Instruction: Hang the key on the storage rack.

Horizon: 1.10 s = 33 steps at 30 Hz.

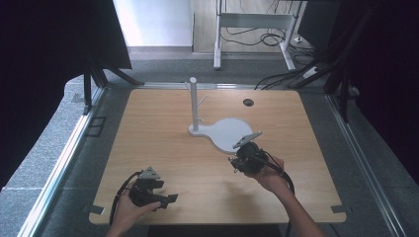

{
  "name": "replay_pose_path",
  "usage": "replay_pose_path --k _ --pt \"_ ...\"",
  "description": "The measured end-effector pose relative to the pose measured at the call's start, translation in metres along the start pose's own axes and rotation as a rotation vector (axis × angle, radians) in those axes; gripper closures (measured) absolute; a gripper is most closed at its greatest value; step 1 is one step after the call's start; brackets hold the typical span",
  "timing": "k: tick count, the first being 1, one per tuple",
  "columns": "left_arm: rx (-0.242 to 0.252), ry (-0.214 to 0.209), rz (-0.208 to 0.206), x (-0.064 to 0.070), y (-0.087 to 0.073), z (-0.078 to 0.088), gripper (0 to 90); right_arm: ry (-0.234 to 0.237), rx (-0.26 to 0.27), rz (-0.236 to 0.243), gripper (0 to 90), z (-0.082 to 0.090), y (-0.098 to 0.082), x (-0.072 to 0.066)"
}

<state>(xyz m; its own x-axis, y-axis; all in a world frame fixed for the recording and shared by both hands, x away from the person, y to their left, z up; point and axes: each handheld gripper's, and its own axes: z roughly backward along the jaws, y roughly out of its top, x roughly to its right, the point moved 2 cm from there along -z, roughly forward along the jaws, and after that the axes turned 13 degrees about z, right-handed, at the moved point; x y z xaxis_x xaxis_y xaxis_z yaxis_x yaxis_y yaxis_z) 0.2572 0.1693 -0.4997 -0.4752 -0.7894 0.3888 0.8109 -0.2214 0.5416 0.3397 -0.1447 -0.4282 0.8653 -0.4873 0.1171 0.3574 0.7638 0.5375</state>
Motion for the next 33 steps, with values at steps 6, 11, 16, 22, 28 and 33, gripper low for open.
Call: replay_pose_path --k 6,11,16,22,28,33 --pt "0.002 0.004 0.000 0.000 0.000 0.000 22.0 0.002 0.009 -0.002 84.3 -0.001 0.007 0.004" --pt "-0.002 0.004 0.001 0.000 0.000 -0.001 21.9 0.000 0.033 -0.011 84.3 -0.003 0.014 0.009" --pt "-0.001 0.004 0.003 0.001 0.000 -0.002 21.9 -0.007 0.041 -0.015 84.3 -0.003 0.021 0.013" --pt "-0.007 0.005 -0.003 0.001 0.000 -0.002 21.9 -0.012 0.055 -0.018 84.3 -0.004 0.032 0.020" --pt "-0.006 0.005 -0.001 0.000 0.000 -0.002 21.9 -0.009 0.060 -0.022 84.3 -0.008 0.039 0.023" --pt "-0.007 0.003 0.001 0.001 0.000 -0.002 21.9 -0.007 0.054 -0.028 84.3 -0.012 0.046 0.028"
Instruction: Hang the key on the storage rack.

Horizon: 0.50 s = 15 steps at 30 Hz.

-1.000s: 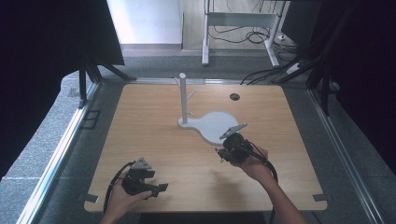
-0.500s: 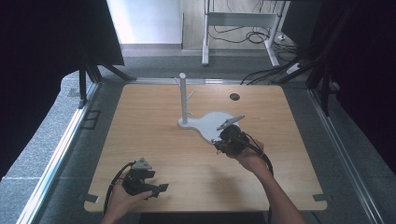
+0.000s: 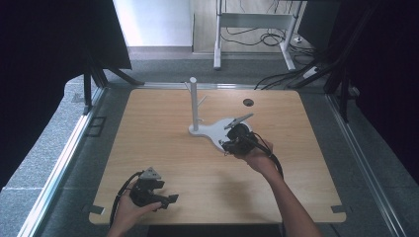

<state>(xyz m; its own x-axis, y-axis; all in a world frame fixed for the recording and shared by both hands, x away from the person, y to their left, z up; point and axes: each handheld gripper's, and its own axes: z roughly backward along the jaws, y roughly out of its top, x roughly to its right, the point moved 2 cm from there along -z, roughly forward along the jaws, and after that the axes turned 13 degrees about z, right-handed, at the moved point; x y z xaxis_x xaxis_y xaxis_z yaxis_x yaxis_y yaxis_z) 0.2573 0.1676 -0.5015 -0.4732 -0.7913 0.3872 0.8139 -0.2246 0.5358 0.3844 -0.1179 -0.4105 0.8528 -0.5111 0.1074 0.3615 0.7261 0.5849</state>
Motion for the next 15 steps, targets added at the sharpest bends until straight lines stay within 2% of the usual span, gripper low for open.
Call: replay_pose_path --k 15 --pt "0.004 -0.004 0.000 0.000 0.000 0.001 21.9 -0.007 -0.005 -0.035 84.3 -0.009 0.022 0.020"
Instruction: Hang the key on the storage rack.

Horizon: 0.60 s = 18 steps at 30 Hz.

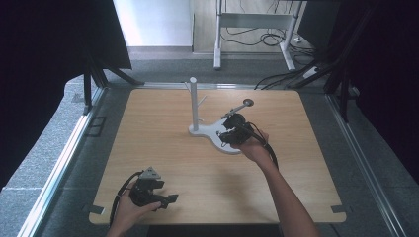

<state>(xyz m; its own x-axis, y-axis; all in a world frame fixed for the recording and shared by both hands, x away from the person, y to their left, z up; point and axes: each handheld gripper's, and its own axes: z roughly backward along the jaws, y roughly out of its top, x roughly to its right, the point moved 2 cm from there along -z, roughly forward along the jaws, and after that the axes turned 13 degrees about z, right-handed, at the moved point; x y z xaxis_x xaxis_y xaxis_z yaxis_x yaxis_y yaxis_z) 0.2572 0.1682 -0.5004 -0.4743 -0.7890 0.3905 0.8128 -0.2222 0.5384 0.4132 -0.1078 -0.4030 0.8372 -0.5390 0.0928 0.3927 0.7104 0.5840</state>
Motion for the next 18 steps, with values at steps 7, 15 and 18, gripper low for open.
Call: replay_pose_path --k 7,15,18 --pt "0.005 -0.004 -0.002 0.001 0.000 0.002 21.9 -0.007 -0.005 -0.020 84.3 -0.001 0.010 0.010" --pt "0.005 -0.008 -0.003 0.000 0.000 0.003 21.9 -0.017 -0.011 -0.030 84.3 -0.006 0.019 0.016" --pt "0.007 -0.009 -0.001 0.000 0.000 0.003 21.8 -0.018 -0.025 -0.032 84.3 -0.013 0.020 0.018"
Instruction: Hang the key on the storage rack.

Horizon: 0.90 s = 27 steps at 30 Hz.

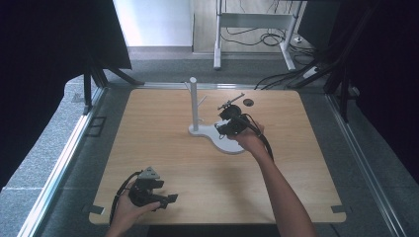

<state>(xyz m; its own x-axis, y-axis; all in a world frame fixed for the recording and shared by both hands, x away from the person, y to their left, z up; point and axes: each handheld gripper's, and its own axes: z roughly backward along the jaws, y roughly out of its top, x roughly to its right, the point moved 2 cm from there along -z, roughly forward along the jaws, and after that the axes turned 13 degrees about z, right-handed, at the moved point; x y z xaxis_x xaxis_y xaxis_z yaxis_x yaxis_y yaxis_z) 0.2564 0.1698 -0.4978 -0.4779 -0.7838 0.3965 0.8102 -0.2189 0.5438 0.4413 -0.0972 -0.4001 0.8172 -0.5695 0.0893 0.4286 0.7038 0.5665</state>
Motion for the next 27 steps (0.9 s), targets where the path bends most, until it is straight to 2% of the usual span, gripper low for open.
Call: replay_pose_path --k 9,12,27 --pt "-0.001 -0.004 0.000 0.000 0.000 0.000 21.8 -0.009 0.001 -0.028 84.3 -0.008 0.007 0.012" --pt "-0.002 -0.003 -0.002 0.001 0.000 0.000 21.8 -0.020 0.005 -0.023 84.3 -0.009 0.011 0.015" --pt "-0.004 -0.009 -0.006 0.002 0.000 0.000 21.8 -0.015 -0.004 -0.037 84.3 -0.018 0.024 0.023"
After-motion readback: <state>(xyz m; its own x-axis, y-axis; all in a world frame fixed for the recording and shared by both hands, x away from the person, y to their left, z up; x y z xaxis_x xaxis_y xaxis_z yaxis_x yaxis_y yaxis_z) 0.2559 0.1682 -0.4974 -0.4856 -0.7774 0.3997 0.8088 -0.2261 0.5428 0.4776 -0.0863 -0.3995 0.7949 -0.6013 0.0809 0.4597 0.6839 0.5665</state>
